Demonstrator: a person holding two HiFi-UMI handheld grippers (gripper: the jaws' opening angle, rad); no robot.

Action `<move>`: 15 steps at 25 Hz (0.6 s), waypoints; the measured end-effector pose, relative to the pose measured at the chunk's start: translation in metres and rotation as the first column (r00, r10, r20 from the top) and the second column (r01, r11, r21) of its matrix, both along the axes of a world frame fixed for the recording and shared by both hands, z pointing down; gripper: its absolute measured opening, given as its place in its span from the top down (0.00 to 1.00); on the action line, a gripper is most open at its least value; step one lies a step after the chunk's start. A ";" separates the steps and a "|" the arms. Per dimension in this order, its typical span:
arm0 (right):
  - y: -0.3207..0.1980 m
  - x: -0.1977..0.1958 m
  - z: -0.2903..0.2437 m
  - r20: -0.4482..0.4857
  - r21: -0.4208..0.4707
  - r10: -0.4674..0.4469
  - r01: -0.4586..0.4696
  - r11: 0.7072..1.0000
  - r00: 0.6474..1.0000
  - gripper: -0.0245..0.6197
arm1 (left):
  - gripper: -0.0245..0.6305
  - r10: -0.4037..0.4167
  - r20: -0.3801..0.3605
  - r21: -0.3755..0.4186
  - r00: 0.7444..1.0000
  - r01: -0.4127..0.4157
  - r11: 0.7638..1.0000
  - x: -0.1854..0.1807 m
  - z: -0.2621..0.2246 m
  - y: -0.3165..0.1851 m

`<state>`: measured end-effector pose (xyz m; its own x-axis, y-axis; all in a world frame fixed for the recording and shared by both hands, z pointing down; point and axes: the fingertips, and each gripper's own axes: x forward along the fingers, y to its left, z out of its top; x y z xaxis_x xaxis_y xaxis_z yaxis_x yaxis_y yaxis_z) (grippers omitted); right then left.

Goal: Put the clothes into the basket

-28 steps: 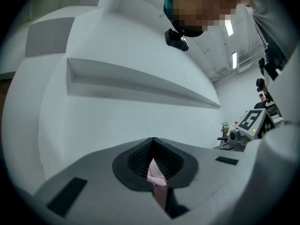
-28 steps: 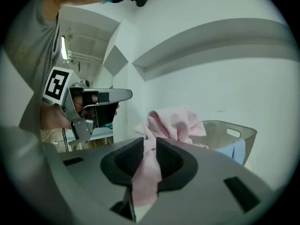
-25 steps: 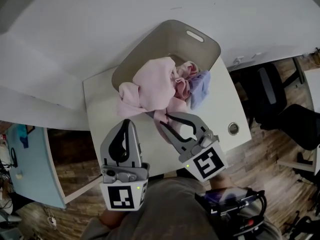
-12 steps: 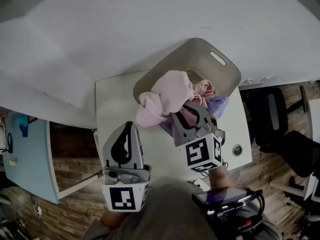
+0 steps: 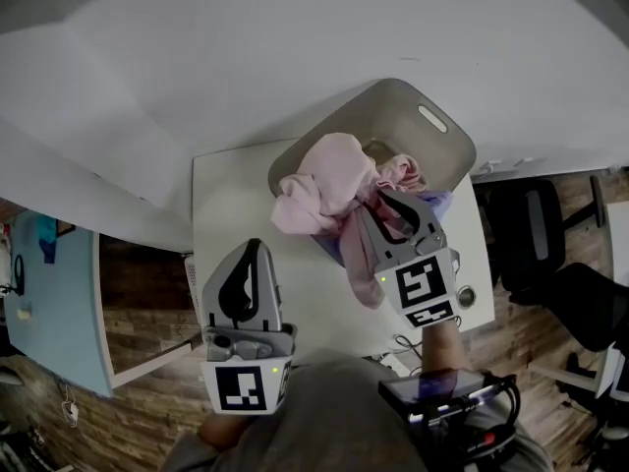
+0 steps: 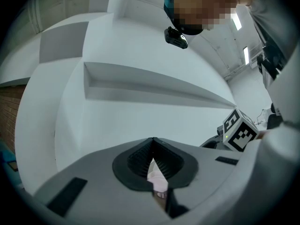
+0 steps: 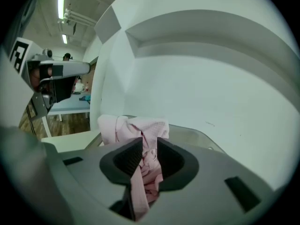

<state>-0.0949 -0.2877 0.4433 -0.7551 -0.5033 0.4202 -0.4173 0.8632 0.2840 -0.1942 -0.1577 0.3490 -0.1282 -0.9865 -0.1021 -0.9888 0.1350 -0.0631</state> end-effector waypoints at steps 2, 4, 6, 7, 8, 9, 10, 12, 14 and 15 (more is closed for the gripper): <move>0.004 0.011 -0.006 0.065 -0.028 0.020 -0.018 0.999 0.998 0.81 | 0.95 0.020 0.004 0.001 1.000 -0.020 1.000 0.009 -0.001 0.001; 0.008 0.025 -0.009 0.109 -0.050 0.047 -0.042 0.998 0.993 0.82 | 0.95 0.043 0.008 0.005 0.999 -0.043 0.999 0.020 -0.002 0.003; 0.015 0.038 -0.008 0.124 -0.061 0.072 -0.065 0.996 0.990 0.83 | 0.95 0.067 0.010 0.010 0.998 -0.067 0.998 0.030 -0.003 0.007; 0.020 0.045 -0.006 0.126 -0.065 0.082 -0.075 0.995 0.989 0.84 | 0.95 0.078 0.008 0.012 0.997 -0.078 0.997 0.035 -0.003 0.009; 0.024 0.051 -0.005 0.129 -0.069 0.091 -0.082 0.994 0.987 0.84 | 0.95 0.089 0.007 0.016 0.996 -0.089 0.996 0.039 -0.004 0.012; 0.029 0.056 -0.003 0.135 -0.073 0.099 -0.089 0.993 0.986 0.84 | 0.95 0.100 0.007 0.020 0.995 -0.100 0.995 0.044 -0.005 0.013; 0.035 0.062 -0.002 0.141 -0.078 0.106 -0.096 0.992 0.984 0.84 | 0.95 0.111 0.008 0.021 0.994 -0.112 0.994 0.049 -0.006 0.015; 0.045 0.073 0.000 0.156 -0.084 0.118 -0.106 0.991 0.981 0.84 | 0.95 0.136 0.012 0.018 0.991 -0.136 0.991 0.059 -0.007 0.016; 0.054 0.082 -0.003 0.200 -0.085 0.130 -0.115 0.990 0.971 0.85 | 0.95 0.159 0.017 0.023 0.987 -0.159 0.987 0.069 -0.009 0.015; 0.059 0.085 -0.007 0.236 -0.082 0.135 -0.118 0.990 0.962 0.86 | 0.95 0.170 0.018 0.027 0.985 -0.170 0.985 0.074 -0.011 0.014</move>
<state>-0.0098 -0.2283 0.4366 -0.7698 -0.5782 0.2702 -0.5733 0.8125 0.1056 -0.1201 -0.1432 0.3383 0.0428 -0.9905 -0.1307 -0.9965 -0.0328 -0.0773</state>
